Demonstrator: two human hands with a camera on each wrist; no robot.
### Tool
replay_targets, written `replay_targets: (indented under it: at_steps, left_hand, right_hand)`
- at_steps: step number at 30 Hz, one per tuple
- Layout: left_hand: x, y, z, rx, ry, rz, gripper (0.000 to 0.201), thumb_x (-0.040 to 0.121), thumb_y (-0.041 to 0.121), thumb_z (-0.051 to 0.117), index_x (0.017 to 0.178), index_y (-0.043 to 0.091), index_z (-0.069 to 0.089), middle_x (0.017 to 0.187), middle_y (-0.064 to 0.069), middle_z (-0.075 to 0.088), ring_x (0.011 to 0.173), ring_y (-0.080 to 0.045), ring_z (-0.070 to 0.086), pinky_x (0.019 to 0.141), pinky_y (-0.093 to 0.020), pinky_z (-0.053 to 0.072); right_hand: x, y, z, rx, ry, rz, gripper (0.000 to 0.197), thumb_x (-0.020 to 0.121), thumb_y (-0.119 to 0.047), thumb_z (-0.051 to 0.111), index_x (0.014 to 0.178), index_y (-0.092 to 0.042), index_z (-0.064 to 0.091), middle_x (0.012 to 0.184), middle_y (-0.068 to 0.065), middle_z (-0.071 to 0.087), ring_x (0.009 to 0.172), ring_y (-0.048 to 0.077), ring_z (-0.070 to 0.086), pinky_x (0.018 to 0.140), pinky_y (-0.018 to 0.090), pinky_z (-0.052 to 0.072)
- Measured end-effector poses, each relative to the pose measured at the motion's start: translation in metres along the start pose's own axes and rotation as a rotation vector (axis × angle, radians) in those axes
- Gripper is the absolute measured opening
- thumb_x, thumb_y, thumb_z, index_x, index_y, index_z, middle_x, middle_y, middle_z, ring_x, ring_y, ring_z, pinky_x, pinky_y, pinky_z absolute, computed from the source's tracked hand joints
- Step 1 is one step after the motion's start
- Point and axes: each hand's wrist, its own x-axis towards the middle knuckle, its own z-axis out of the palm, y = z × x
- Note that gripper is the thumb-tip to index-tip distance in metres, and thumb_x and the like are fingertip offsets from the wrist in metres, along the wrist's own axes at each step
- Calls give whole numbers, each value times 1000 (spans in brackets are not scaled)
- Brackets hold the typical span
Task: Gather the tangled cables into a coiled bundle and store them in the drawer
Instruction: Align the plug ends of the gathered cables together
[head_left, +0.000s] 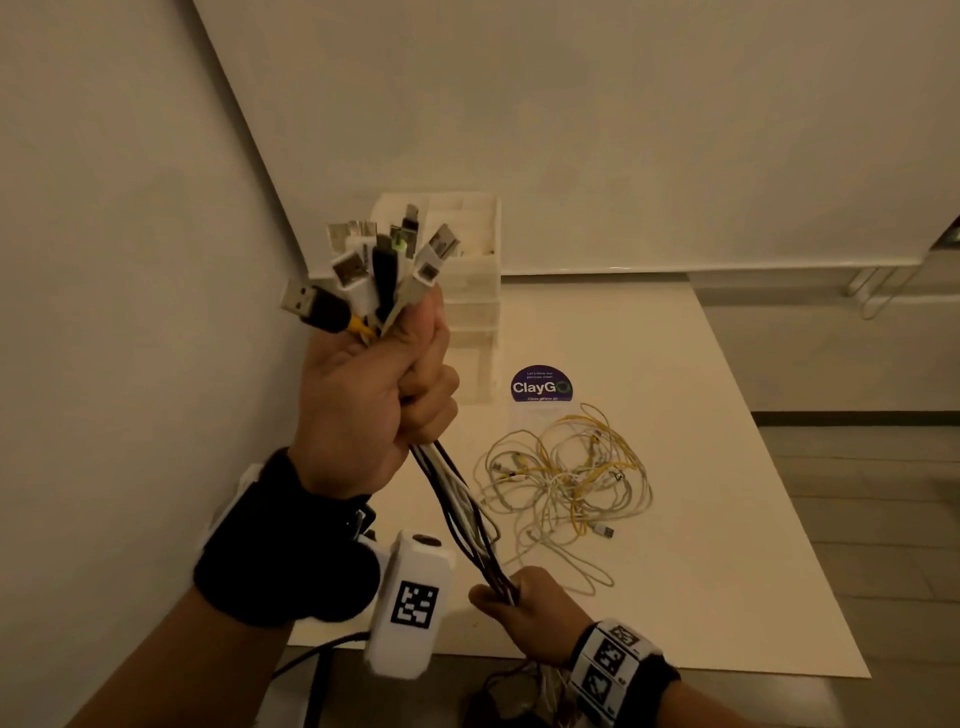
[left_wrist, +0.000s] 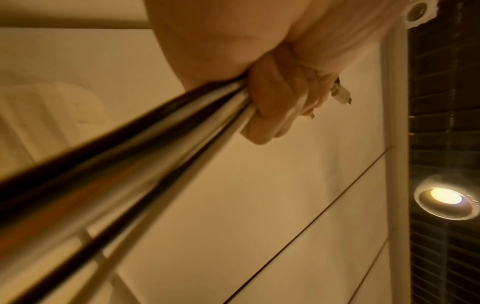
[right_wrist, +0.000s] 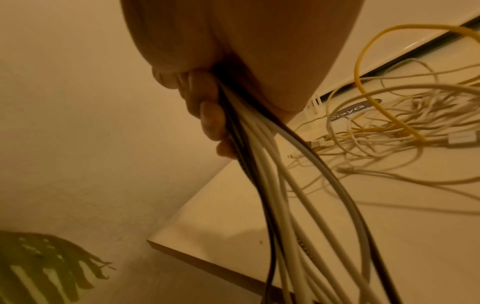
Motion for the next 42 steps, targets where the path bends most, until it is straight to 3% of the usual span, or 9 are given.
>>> replay_targets:
  at_steps: [4,7,11,14,18,28,34,37,42]
  left_hand:
    - [5,-15,-4,-12,39,-87,35,88,35,59,73,13,36,45,9,30,31,-2,22,37,-14,13]
    - [3,-23,-5,-42,7,-121,40,81,31,71,70,11,37,46,6,27,31,-3,22,37,-17,11]
    - [4,-33,-5,-36,24,-140,33,81,22,62,60,13,37,49,-1,15,33,-6,18,38,-19,11]
    - [5,-38,-8,-152,15,-220,40,75,32,71,67,12,38,49,3,23,36,-7,16,38,-22,10]
    - [7,-46,-9,-197,46,-253,37,77,45,70,71,17,46,51,5,27,37,-8,16,38,-24,11]
    - [10,-53,-12,0,157,-183,51,85,43,66,66,12,30,56,-1,26,40,-8,24,39,-20,26]
    - [21,-59,-17,63,169,-162,31,83,24,60,67,13,36,59,-4,23,43,-11,22,42,-22,22]
    - [30,-64,-16,109,185,-146,30,88,18,55,69,12,33,59,-4,23,42,-11,22,41,-21,23]
    - [47,-72,-10,163,216,-116,28,94,20,47,74,9,32,61,-7,24,40,-14,24,40,-23,33]
  right_hand:
    - [-5,13,-6,-29,29,7,52,90,-48,59,47,-23,44,49,-6,46,44,12,45,56,28,37]
    - [-25,23,-23,-54,-20,-77,23,84,-51,65,88,-29,59,87,-13,62,78,-3,57,77,27,47]
    - [-48,55,-73,-171,-177,39,61,82,-27,70,135,-34,41,125,-21,51,105,-6,52,88,8,42]
    - [-31,90,-111,-397,-58,167,42,82,-1,51,114,-24,65,105,-10,68,91,-1,60,92,28,50]
    - [22,117,-131,-568,219,352,30,96,-20,43,119,-24,61,125,3,60,114,23,57,95,31,46]
    - [77,99,-105,-601,156,363,15,96,-19,44,109,-13,47,120,13,53,109,31,56,82,34,46]
    - [77,36,-161,-307,414,27,12,93,-12,54,86,-11,44,87,11,60,79,32,57,59,29,32]
    - [71,-12,-192,81,459,-145,9,97,-12,51,89,-13,48,94,8,65,80,27,63,68,35,51]
    - [44,-102,-217,415,504,-388,16,102,-18,43,99,-4,49,81,12,67,79,28,67,74,43,57]
